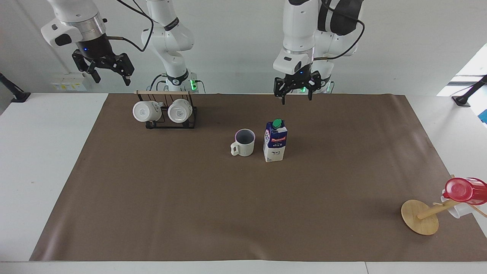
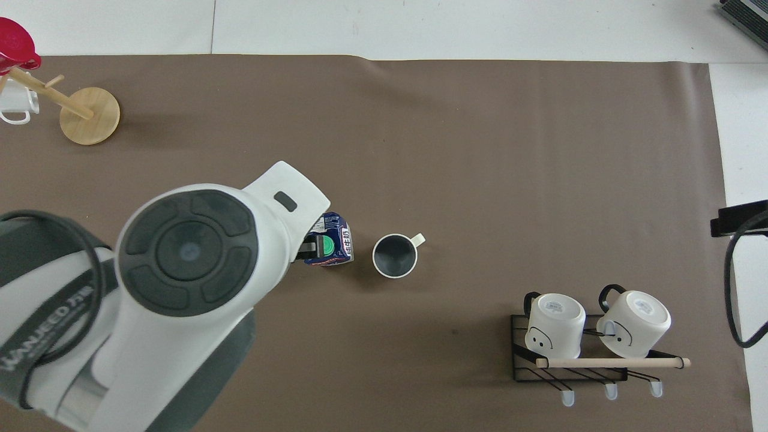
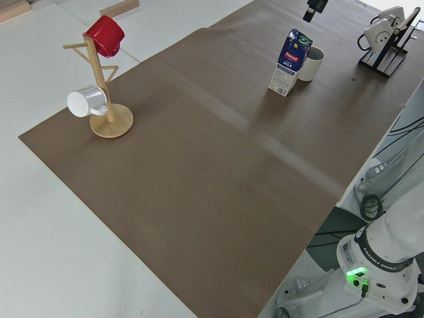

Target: Place cup and milk on table

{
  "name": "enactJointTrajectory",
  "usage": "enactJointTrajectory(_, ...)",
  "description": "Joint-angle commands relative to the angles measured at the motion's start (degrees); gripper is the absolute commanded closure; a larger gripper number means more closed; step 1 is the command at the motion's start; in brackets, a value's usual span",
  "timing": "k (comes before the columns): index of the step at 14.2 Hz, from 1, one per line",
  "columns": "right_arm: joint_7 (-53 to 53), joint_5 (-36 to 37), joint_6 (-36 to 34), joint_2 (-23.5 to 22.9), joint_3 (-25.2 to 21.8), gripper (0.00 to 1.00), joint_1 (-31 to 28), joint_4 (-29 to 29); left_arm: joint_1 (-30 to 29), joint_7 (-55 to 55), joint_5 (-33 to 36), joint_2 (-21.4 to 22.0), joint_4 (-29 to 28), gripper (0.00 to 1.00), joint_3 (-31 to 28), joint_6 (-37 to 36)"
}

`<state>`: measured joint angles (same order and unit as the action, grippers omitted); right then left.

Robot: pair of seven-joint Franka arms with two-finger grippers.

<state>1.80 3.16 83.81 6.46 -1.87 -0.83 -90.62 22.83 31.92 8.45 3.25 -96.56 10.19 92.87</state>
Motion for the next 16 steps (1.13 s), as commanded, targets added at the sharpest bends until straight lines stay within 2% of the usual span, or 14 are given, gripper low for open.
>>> enactJointTrajectory(1, -1.2, 0.1, -0.1, 0.7, 0.0, 0.00, -0.1, -0.6, -9.2, -14.6, -5.2, 3.1, 1.0, 0.00, -0.3, -3.1)
enactJointTrajectory(4, -1.2, 0.1, -0.1, 0.7, 0.0, 0.00, -0.1, -0.6, -16.2, -21.0, -5.7, 4.0, 2.4, 0.00, -0.7, -7.7)
enactJointTrajectory(6, -1.2, 0.1, -0.1, 0.7, 0.0, 0.00, -0.1, -0.6, -20.0, -27.1, -5.8, 4.0, 3.6, 0.00, -0.9, -8.1)
enactJointTrajectory(8, -1.2, 0.1, -0.1, 0.7, 0.0, 0.00, -0.1, -0.6, -22.9, -28.2, -5.9, 4.0, 4.1, 0.00, -0.9, -8.1)
enactJointTrajectory(16, -1.2, 0.1, -0.1, 0.7, 0.0, 0.00, -0.1, -0.6, -23.8, -29.1, -7.5, 4.0, 5.2, 0.00, -2.0, -10.0)
